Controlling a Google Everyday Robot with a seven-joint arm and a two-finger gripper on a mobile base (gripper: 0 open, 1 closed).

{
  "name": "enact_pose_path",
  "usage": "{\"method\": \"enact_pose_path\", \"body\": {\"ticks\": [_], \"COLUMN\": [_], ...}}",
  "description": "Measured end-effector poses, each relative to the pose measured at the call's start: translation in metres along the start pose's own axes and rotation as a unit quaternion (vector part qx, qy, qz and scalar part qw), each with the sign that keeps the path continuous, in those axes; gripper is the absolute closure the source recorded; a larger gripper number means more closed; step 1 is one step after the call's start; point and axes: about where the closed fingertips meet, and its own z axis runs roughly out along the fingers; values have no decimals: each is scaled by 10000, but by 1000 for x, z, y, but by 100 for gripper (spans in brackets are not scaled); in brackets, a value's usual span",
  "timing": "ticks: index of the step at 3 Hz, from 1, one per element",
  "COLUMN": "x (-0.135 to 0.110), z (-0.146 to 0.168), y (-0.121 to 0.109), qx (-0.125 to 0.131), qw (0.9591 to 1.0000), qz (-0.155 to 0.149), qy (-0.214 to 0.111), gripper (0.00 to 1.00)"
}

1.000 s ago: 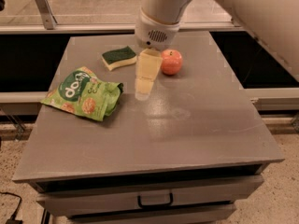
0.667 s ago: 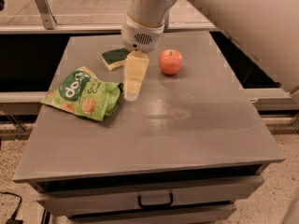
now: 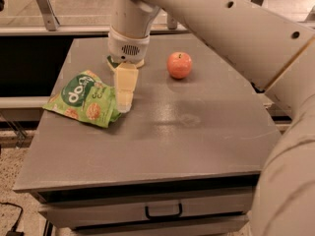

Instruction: Pick green rice chip bag

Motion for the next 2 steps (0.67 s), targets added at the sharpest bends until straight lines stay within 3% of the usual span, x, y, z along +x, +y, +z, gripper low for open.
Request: {"method": "enact_pose_path", "body": {"ticks": [2], "x": [-12], "z": [31], "y": [3], "qx": [-246], "qw": [9995], "qz": [-193], "qy": [49], "gripper": [0]}}
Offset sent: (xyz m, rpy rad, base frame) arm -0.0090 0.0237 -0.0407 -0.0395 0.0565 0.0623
